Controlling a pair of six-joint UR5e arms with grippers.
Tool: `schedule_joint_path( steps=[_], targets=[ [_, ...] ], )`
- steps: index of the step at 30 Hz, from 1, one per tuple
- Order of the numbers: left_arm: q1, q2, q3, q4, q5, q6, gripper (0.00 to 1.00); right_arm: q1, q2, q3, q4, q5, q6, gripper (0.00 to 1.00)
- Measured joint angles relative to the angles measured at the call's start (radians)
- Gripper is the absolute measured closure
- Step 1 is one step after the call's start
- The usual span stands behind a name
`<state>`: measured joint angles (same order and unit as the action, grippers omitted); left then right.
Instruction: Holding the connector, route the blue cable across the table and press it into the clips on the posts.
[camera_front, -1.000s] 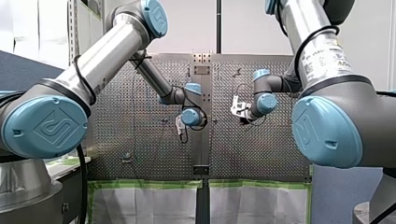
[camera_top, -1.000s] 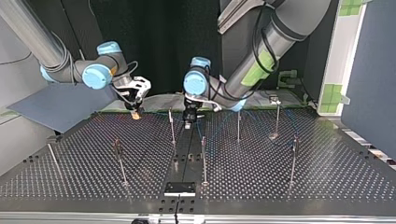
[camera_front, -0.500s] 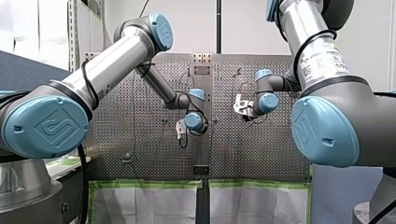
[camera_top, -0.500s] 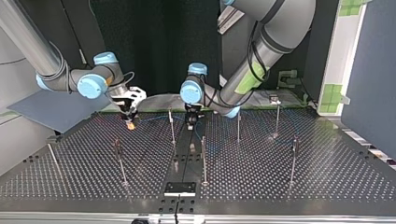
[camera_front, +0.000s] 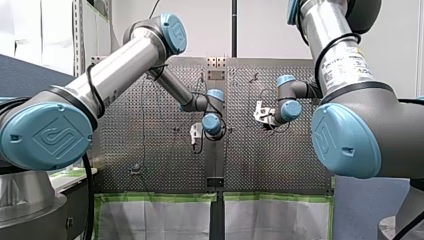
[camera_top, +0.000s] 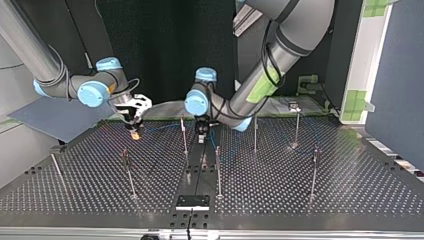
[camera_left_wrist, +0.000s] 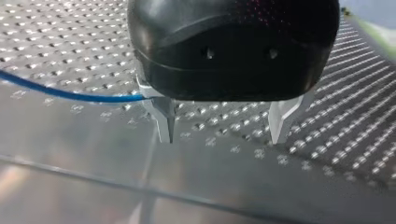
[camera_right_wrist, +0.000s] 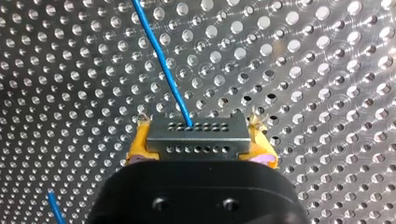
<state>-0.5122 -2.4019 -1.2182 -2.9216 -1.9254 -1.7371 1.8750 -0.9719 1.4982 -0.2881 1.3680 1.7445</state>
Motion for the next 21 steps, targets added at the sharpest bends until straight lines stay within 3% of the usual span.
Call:
schedule_joint_path(
  steps=[4, 12, 21],
  targets=[
    [-0.007, 0.03, -0.032, -0.013, 0.009, -0.002, 0.0, -0.004, 0.001, 0.0, 0.001, -0.001, -0.001, 1.0],
    [-0.022, 0.113, -0.116, 0.037, 0.032, 0.009, 0.0, -0.006, 0.001, 0.0, 0.003, -0.005, 0.001, 1.0],
    [-0.056, 0.204, -0.211, -0.034, 0.007, 0.053, 0.0, -0.006, 0.001, 0.0, 0.009, -0.009, 0.002, 1.0]
  ],
)
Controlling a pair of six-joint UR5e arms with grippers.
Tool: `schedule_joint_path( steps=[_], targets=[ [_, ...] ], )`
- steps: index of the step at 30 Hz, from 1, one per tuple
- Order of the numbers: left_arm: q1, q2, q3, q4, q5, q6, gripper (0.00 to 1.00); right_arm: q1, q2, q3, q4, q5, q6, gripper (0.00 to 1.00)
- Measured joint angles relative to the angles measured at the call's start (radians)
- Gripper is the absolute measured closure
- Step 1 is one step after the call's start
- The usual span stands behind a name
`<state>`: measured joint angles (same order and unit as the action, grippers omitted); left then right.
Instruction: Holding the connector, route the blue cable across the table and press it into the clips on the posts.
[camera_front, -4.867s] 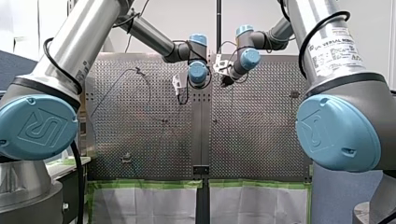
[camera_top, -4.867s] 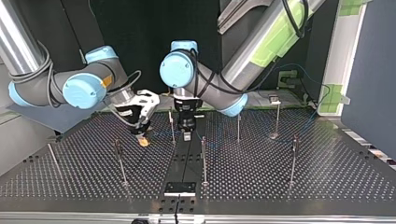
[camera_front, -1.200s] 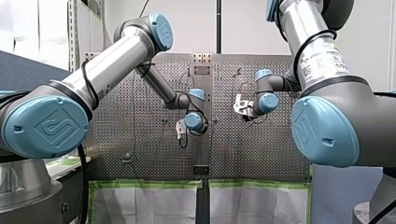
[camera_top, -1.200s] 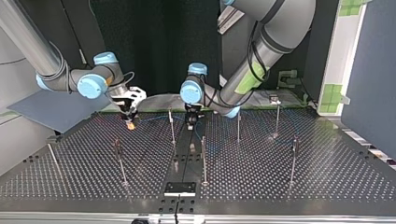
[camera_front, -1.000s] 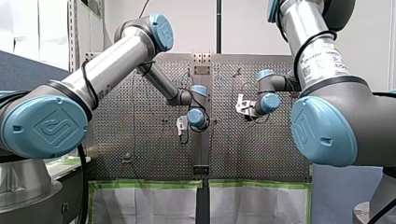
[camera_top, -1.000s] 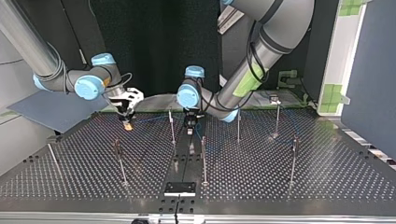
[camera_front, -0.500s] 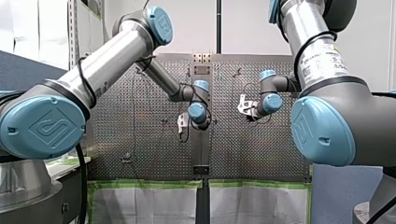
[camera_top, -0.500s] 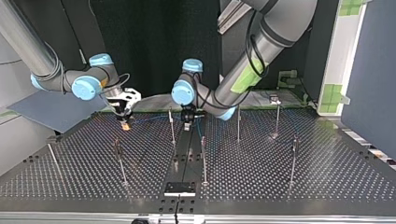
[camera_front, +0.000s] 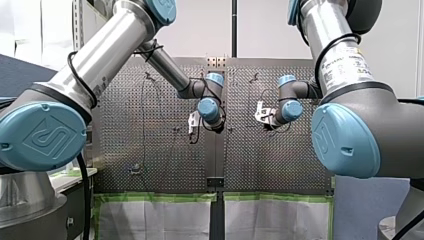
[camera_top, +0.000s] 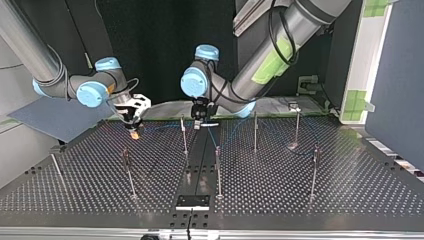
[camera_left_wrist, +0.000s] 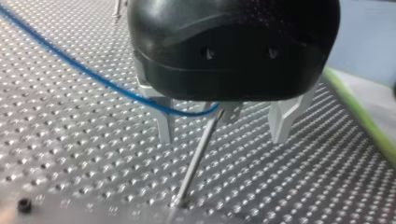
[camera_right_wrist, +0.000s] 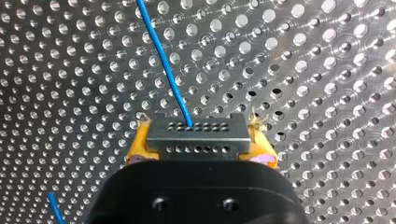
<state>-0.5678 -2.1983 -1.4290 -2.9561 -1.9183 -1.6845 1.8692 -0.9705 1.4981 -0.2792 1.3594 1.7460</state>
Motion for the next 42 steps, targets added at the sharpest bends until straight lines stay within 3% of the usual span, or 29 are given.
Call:
schedule_joint_path(
  steps=[7, 19, 33, 42],
  targets=[
    [-0.051, 0.016, -0.016, -0.008, -0.014, 0.007, 0.0, -0.001, 0.0, 0.0, 0.001, 0.0, 0.0, 1.0],
    [-0.169, 0.006, 0.006, 0.095, -0.066, -0.045, 0.0, -0.02, 0.0, 0.0, 0.001, -0.003, 0.0, 1.0],
    [-0.171, -0.139, 0.157, 0.001, -0.124, -0.081, 0.0, -0.043, -0.001, 0.0, 0.003, -0.042, -0.004, 1.0],
    [-0.179, -0.165, 0.24, -0.003, -0.149, -0.094, 0.0, -0.054, -0.001, 0.0, 0.001, -0.057, -0.007, 1.0]
  ],
)
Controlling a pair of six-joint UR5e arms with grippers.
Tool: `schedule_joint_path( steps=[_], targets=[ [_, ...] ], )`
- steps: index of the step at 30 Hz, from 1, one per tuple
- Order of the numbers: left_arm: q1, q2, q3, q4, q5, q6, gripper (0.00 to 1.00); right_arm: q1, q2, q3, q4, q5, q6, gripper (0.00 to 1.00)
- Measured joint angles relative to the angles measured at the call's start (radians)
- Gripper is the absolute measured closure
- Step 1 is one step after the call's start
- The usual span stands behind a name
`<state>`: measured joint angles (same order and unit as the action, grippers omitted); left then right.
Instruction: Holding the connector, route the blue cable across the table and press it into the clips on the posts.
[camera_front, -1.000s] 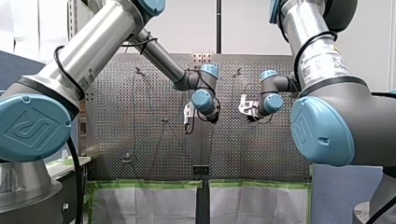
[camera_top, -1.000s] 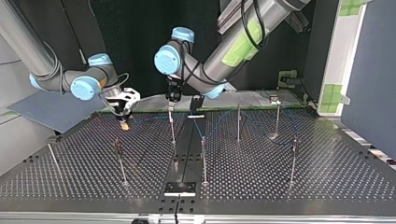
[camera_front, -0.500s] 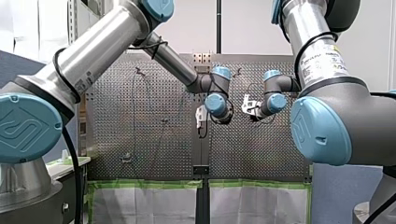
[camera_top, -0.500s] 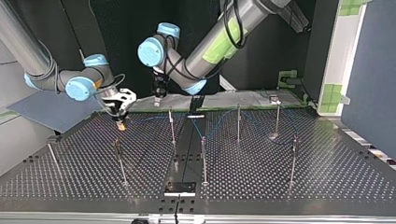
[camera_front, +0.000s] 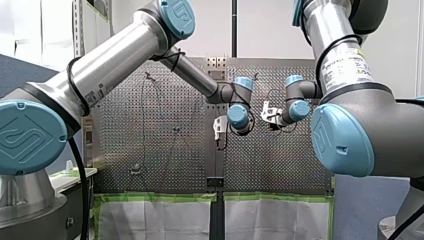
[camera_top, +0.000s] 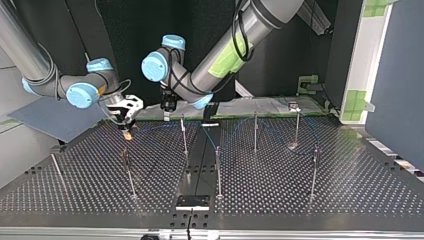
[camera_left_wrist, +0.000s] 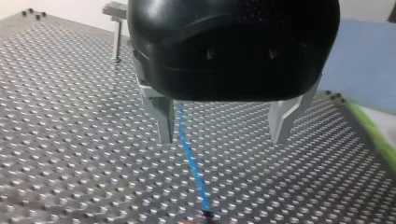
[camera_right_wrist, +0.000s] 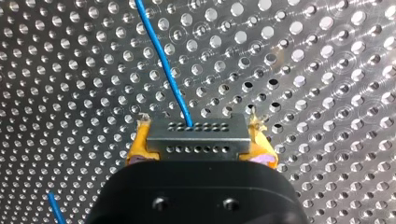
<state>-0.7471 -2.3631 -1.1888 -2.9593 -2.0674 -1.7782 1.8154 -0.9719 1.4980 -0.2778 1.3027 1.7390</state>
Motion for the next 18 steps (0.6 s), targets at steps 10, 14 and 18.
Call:
schedule_joint_path(
  steps=[10, 14, 18],
  targets=[
    [-0.001, -0.066, 0.104, -0.002, -0.024, -0.022, 0.0, -0.007, -0.001, 0.0, 0.0, -0.003, -0.003, 1.0],
    [0.004, -0.085, 0.145, 0.002, -0.031, -0.031, 0.0, -0.008, -0.002, 0.0, 0.0, -0.003, -0.004, 1.0],
    [0.008, -0.113, 0.193, -0.009, -0.04, -0.037, 0.0, -0.008, -0.003, -0.002, 0.001, -0.007, -0.004, 1.0]
  ],
)
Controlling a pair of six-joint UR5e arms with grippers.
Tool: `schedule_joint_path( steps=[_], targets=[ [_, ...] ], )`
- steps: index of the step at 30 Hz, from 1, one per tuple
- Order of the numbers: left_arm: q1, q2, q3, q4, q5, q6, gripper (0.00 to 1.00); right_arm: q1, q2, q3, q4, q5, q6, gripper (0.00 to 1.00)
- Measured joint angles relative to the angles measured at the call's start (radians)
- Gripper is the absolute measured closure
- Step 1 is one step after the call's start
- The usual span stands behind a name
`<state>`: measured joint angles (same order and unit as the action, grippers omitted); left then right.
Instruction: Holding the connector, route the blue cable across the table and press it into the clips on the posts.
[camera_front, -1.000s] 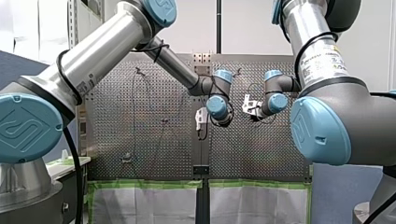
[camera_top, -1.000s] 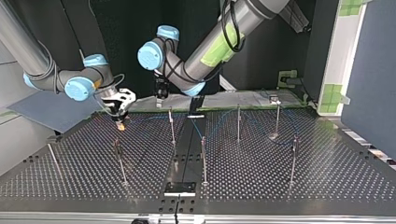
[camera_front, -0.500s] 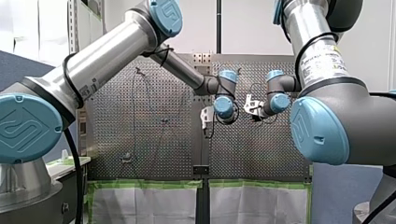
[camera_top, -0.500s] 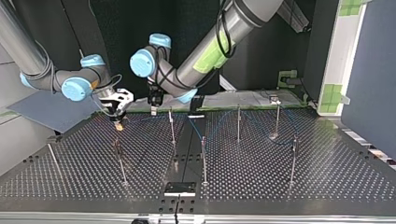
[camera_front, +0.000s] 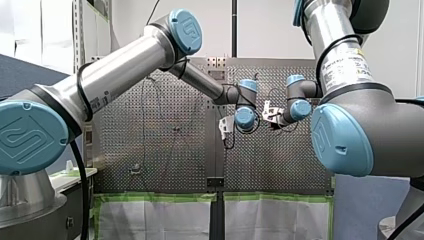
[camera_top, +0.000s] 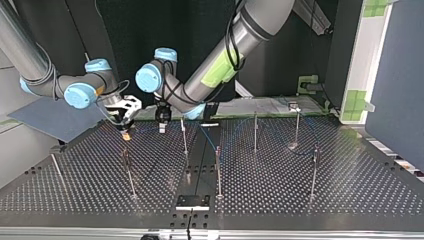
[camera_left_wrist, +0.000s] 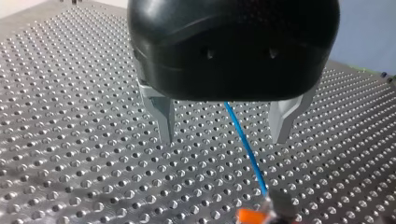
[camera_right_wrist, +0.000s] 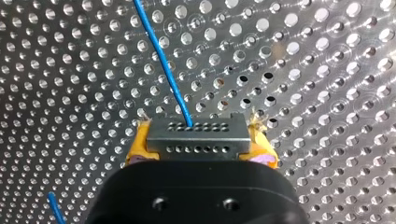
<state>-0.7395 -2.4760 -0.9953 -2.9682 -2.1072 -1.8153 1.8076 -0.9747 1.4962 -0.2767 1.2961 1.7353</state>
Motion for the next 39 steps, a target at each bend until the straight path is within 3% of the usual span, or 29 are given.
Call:
schedule_joint_path(
  steps=[10, 21, 22, 23, 24, 25, 26, 27, 29, 30, 31, 39],
  targets=[
    [0.002, -0.094, 0.106, -0.038, -0.022, -0.022, 0.0, 0.0, 0.0, 0.0, 0.0, -0.019, 0.0, 1.0],
    [0.001, -0.107, 0.2, -0.041, -0.04, -0.031, 0.0, 0.0, -0.002, -0.001, 0.0, -0.033, 0.0, 1.0],
    [0.0, -0.107, 0.201, -0.041, -0.045, -0.032, 0.04, 0.0, -0.002, -0.001, 0.001, -0.033, 0.0, 1.0],
    [-0.001, -0.107, 0.202, -0.041, -0.05, -0.032, 0.16, 0.0, -0.002, -0.002, 0.001, -0.033, 0.0, 1.0],
    [-0.002, -0.107, 0.202, -0.042, -0.055, -0.031, 0.16, 0.0, -0.003, -0.002, 0.002, -0.033, 0.0, 1.0],
    [-0.003, -0.107, 0.202, -0.042, -0.057, -0.03, 0.29, 0.0, -0.003, -0.003, 0.003, -0.033, 0.0, 1.0],
    [-0.003, -0.107, 0.202, -0.042, -0.059, -0.028, 0.49, 0.0, -0.003, -0.004, 0.004, -0.033, 0.0, 1.0],
    [-0.004, -0.107, 0.202, -0.043, -0.061, -0.024, 0.49, 0.0, -0.003, -0.005, 0.006, -0.033, 0.0, 1.0],
    [-0.005, -0.107, 0.202, -0.043, -0.063, -0.02, 0.83, 0.0, -0.003, -0.008, 0.013, -0.033, 0.0, 1.0],
    [-0.005, -0.107, 0.202, -0.043, -0.065, -0.018, 0.83, 0.0, -0.004, -0.01, 0.016, -0.033, -0.001, 1.0],
    [-0.005, -0.107, 0.202, -0.043, -0.067, -0.017, 1.0, 0.0, -0.004, -0.011, 0.021, -0.033, -0.001, 1.0],
    [-0.007, -0.106, 0.205, -0.057, -0.071, -0.017, 1.0, 0.004, -0.008, -0.016, 0.046, -0.033, -0.003, 1.0]
  ],
)
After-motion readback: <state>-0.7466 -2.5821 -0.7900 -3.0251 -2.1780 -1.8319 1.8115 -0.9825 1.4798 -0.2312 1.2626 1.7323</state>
